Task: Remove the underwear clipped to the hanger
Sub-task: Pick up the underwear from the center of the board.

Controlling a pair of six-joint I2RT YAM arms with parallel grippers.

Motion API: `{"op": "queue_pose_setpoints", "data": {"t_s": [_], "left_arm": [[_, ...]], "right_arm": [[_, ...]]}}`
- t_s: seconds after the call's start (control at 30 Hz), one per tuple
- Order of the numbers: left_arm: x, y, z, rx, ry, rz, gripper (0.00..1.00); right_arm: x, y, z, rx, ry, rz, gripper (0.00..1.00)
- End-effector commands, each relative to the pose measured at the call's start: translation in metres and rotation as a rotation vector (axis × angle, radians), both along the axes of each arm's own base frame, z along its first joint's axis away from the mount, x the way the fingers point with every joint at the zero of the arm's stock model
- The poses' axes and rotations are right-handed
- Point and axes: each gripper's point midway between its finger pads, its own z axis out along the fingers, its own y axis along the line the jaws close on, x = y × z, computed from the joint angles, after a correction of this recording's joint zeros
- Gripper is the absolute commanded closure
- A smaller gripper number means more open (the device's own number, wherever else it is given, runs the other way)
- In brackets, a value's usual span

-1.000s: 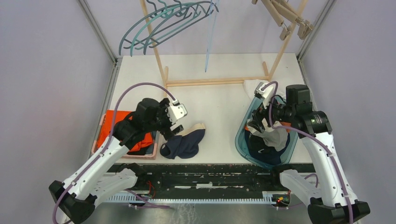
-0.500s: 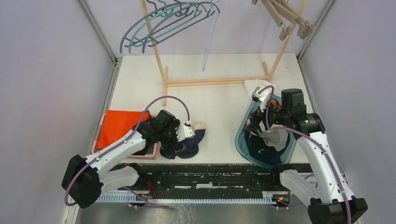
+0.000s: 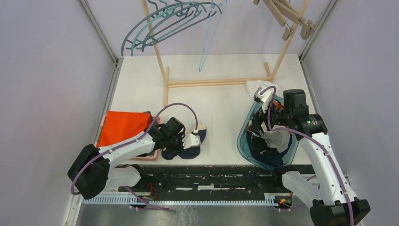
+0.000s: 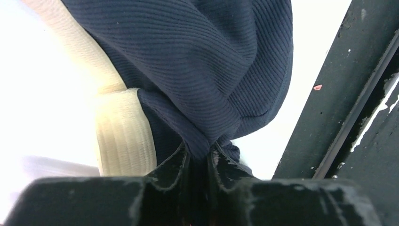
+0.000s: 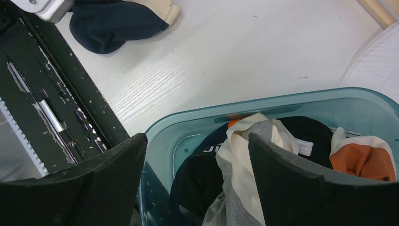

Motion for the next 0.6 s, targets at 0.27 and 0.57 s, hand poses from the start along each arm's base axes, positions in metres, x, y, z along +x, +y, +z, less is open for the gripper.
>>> {"op": "queue_pose_setpoints", "data": {"t_s": [0.27,0.57], "left_arm": [[0.016,-0.032,0.086,-0.215,-0.152,-0.045,0.97],[0.041,-0.054,0.193,-0.361,-0.336,-0.074,0.97]], "right_arm": [[0.004,0.016,0.027,0.087,-0.076,0.074,0.12],[0.02,0.048,0.089,0.248,-0.187,0.168,0.12]]}}
